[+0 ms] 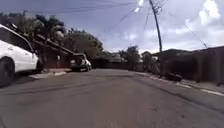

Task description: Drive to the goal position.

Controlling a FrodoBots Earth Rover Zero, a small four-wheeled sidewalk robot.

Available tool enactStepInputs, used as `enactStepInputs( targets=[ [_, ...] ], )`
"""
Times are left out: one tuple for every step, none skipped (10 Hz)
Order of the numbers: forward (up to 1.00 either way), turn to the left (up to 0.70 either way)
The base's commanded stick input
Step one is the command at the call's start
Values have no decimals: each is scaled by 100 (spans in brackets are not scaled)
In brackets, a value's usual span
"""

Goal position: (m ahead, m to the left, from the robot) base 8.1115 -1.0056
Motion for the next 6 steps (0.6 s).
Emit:
enactStepInputs(
  targets=[
    [45, 0],
    [45, 0],
    [45, 0],
    [45, 0],
    [45, 0],
    [45, 0]
  ],
)
